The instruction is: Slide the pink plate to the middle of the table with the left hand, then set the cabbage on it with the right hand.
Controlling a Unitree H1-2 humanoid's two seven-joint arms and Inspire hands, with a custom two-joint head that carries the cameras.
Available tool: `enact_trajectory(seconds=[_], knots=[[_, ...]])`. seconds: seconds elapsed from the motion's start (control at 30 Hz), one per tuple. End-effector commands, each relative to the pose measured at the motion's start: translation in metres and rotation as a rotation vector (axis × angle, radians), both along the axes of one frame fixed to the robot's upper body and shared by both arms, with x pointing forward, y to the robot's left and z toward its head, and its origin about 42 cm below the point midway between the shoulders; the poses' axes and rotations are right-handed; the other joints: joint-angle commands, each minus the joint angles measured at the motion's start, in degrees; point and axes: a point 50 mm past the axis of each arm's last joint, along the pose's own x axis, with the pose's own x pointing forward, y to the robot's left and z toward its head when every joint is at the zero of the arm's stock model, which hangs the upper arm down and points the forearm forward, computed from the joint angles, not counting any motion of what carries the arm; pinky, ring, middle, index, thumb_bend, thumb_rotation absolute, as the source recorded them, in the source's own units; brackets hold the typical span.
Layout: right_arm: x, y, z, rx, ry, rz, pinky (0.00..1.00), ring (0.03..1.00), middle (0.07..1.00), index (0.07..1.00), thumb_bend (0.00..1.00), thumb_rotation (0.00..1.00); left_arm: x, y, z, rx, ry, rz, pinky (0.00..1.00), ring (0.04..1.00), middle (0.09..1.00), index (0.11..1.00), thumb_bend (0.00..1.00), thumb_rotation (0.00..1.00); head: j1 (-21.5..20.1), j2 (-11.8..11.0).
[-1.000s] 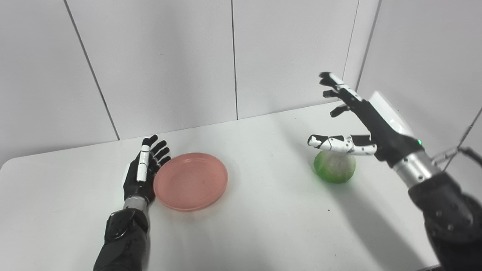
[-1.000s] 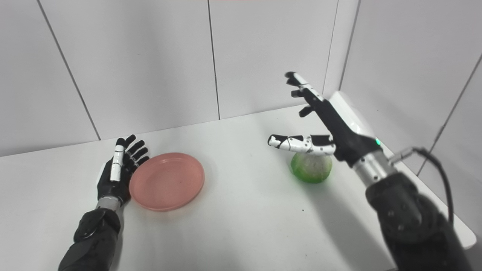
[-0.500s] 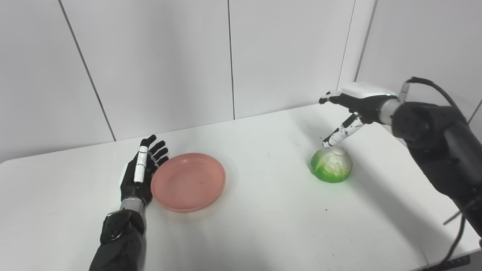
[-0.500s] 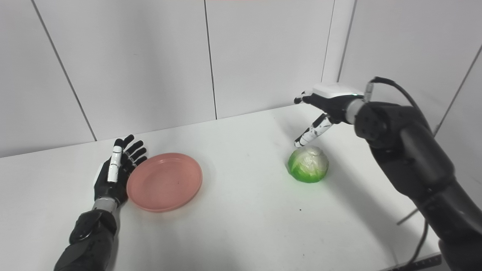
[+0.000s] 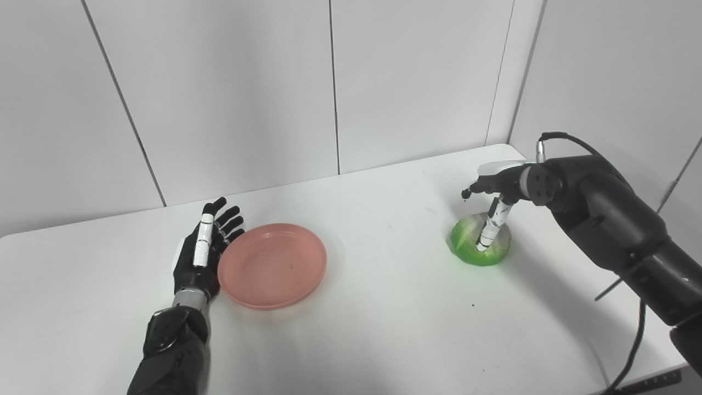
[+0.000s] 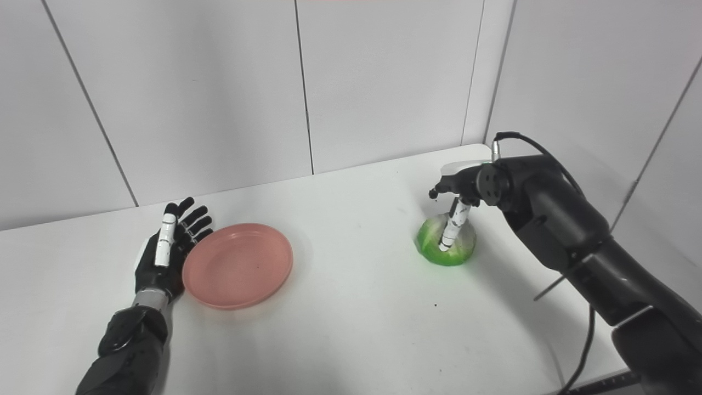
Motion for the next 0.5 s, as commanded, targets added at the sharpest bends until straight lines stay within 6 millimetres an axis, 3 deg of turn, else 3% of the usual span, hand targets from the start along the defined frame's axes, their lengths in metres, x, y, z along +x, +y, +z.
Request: enact_trajectory(seconds=[0.0,0.3,0.47], knots=[[0.007,0.0,0.028,0.007,-0.051,0.014,0.76,0.945,0.98,0.916,1.0,0.35,-0.033,0.007,-0.055,0.01,0.218,0.011,0.81,0.825,0.825,0.848,0.69,0.81,0.1,0.1],[0.008,-0.004,0.018,0.002,-0.002,-0.007,0.74,0.94,0.984,0.91,1.0,0.34,-0.032,0.01,-0.055,0.015,0.219,0.017,0.81,0.823,0.821,0.839,0.69,0.8,0.3,0.5],[0.007,-0.007,0.001,0.02,-0.005,-0.016,0.8,0.948,0.969,0.906,1.0,0.32,-0.032,0.012,-0.054,0.025,0.218,0.018,0.79,0.826,0.821,0.837,0.72,0.79,0.6,0.8]])
